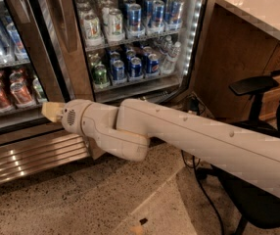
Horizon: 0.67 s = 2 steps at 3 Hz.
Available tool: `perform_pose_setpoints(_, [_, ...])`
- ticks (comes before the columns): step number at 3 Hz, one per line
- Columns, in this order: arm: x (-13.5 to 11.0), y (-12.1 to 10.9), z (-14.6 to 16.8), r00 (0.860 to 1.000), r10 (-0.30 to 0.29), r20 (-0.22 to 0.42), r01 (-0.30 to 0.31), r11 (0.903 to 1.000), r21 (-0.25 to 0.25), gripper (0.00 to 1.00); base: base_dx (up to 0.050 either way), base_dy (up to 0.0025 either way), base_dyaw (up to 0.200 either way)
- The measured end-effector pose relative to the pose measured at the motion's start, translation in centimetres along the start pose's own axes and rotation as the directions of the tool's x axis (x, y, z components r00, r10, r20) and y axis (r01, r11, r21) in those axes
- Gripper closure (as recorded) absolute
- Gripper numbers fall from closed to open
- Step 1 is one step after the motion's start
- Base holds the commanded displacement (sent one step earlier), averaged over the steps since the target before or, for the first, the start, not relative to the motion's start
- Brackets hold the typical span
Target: Open right fridge door
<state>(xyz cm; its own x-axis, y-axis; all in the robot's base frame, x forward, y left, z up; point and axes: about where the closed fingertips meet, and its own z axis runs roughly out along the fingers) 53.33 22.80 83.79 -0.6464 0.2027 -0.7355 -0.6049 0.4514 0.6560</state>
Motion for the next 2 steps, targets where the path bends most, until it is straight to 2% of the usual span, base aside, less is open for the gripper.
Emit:
perform_pose_setpoints(1, [0.00,0.01,0.00,1.000,0.000,0.000,0.000,1.0000,0.000,1.00,0.000,0.00000,0.000])
perform_pose_setpoints(2, [-0.57,0.23,0.96,1.000,0.017,0.020,-0.016,0.9990,-0.042,1.00,0.000,0.00000,0.000])
